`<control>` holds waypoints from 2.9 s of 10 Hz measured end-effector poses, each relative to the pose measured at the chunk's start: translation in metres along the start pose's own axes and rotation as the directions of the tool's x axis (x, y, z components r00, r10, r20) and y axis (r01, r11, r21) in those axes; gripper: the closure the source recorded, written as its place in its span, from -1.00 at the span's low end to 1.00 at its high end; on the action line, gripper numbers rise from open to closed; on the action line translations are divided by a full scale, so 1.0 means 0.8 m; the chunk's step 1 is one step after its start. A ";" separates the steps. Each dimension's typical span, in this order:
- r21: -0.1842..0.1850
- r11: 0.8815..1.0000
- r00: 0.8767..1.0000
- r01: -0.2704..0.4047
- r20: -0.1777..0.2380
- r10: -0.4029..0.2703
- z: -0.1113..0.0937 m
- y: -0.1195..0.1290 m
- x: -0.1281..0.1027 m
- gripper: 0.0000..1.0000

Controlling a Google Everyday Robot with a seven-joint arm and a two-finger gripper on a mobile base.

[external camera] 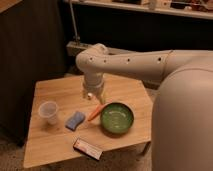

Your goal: Wipe the white sponge on the table

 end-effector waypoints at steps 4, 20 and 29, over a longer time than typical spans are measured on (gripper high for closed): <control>-0.009 0.996 0.996 0.085 -0.019 -0.085 0.004 -0.018 -0.007 -0.30; -0.108 0.960 0.962 0.259 -0.063 -0.267 0.077 0.034 0.030 -0.30; -0.051 0.957 0.954 0.287 -0.071 -0.290 0.146 0.100 0.047 -0.30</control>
